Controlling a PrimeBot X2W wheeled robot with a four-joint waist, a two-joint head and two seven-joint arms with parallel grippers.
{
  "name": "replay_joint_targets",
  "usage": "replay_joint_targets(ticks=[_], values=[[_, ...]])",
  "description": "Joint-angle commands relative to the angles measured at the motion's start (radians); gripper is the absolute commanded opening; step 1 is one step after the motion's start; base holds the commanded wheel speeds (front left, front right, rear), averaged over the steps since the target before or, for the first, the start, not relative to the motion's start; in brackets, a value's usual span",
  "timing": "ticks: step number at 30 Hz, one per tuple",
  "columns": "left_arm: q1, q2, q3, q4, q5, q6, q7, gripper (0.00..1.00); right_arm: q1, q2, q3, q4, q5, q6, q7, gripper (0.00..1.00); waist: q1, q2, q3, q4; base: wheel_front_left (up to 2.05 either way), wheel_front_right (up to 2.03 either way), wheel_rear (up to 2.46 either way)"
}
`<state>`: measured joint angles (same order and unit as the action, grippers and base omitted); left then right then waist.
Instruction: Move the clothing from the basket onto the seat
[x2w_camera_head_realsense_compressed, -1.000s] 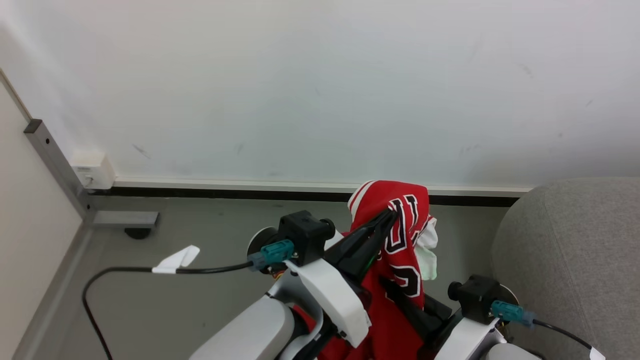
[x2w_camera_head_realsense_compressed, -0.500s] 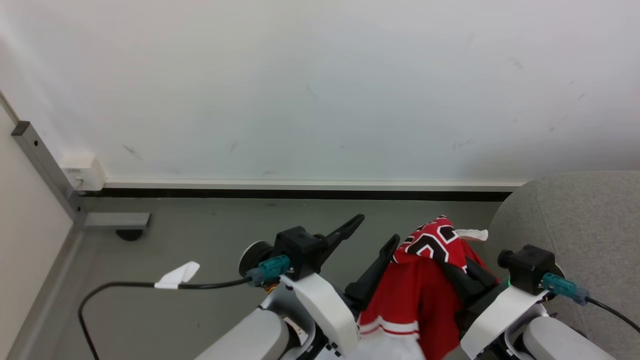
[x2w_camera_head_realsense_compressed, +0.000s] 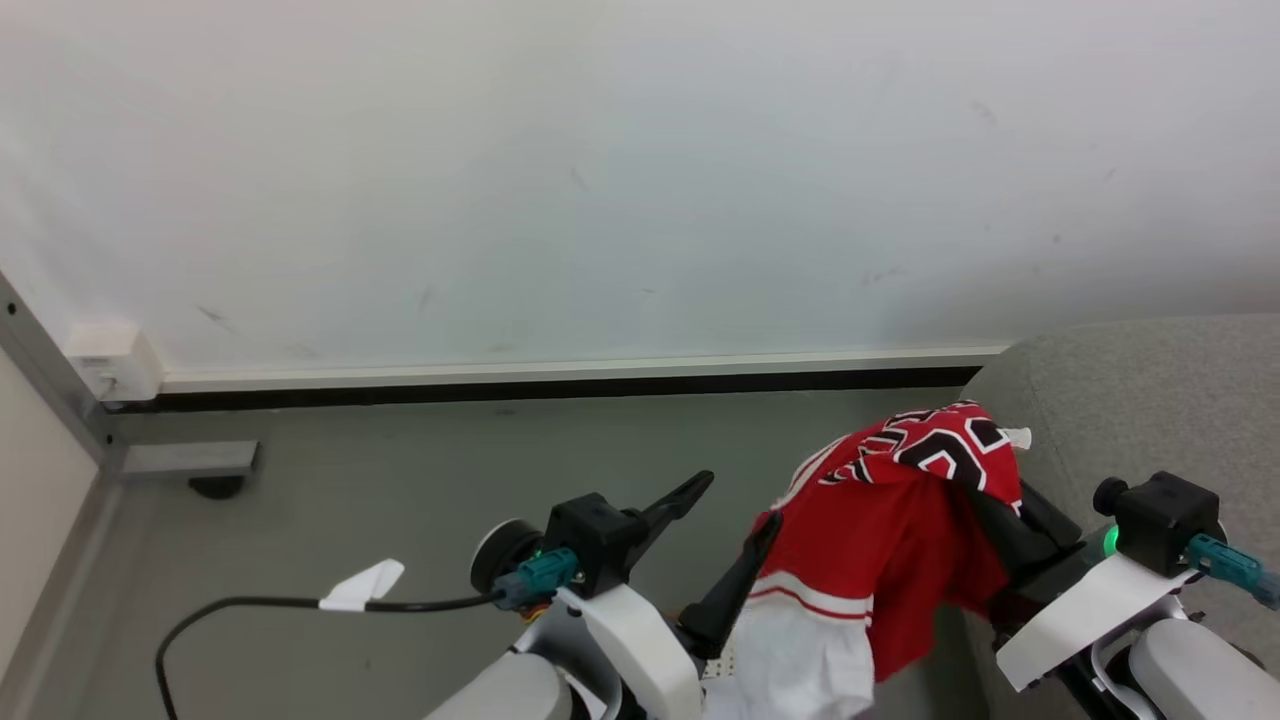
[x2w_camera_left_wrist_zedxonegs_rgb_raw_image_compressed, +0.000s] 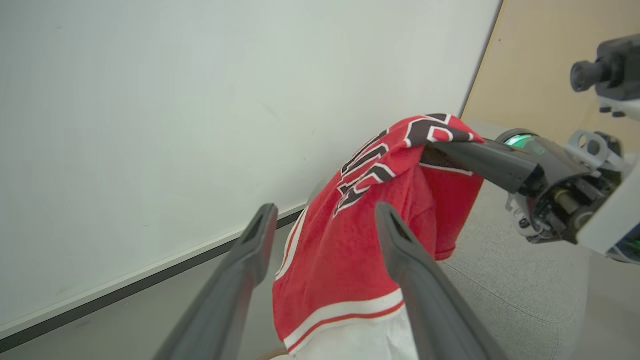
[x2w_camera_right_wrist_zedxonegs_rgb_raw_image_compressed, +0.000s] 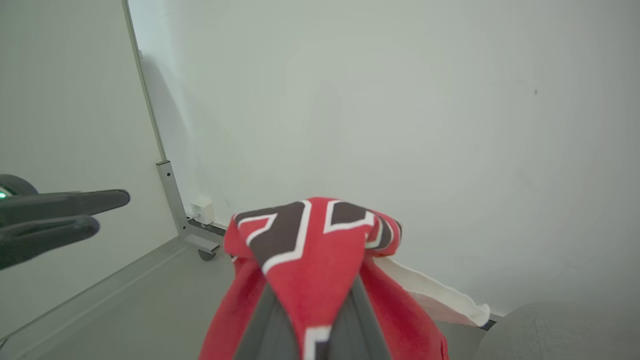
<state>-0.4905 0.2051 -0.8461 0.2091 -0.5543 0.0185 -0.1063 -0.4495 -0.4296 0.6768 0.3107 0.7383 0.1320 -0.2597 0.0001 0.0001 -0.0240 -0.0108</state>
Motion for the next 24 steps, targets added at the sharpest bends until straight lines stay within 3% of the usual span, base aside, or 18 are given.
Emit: replay_joint_targets(ticks=[1,9,24], values=[[0.011,0.0,-0.001,0.002,0.009,0.001,-0.006,1.0,0.009,-0.011,-0.014,-0.01,-0.01,-0.002,-0.005,0.0,-0.0001,-0.0001,0.004,-0.014,0.0,0.0,0.0],[0.007,-0.004,-0.01,-0.002,0.007,0.003,-0.011,1.0,0.024,-0.04,-0.07,-0.041,-0.03,-0.002,-0.004,0.0,-0.0001,-0.0001,0.021,-0.093,0.0,0.0,0.0],[-0.032,-0.005,-0.034,-0.042,0.026,-0.006,-0.002,1.0,0.055,-0.09,-0.196,-0.099,-0.049,-0.002,-0.004,0.0,-0.0001,-0.0001,0.129,-0.368,0.0,0.0,0.0]])
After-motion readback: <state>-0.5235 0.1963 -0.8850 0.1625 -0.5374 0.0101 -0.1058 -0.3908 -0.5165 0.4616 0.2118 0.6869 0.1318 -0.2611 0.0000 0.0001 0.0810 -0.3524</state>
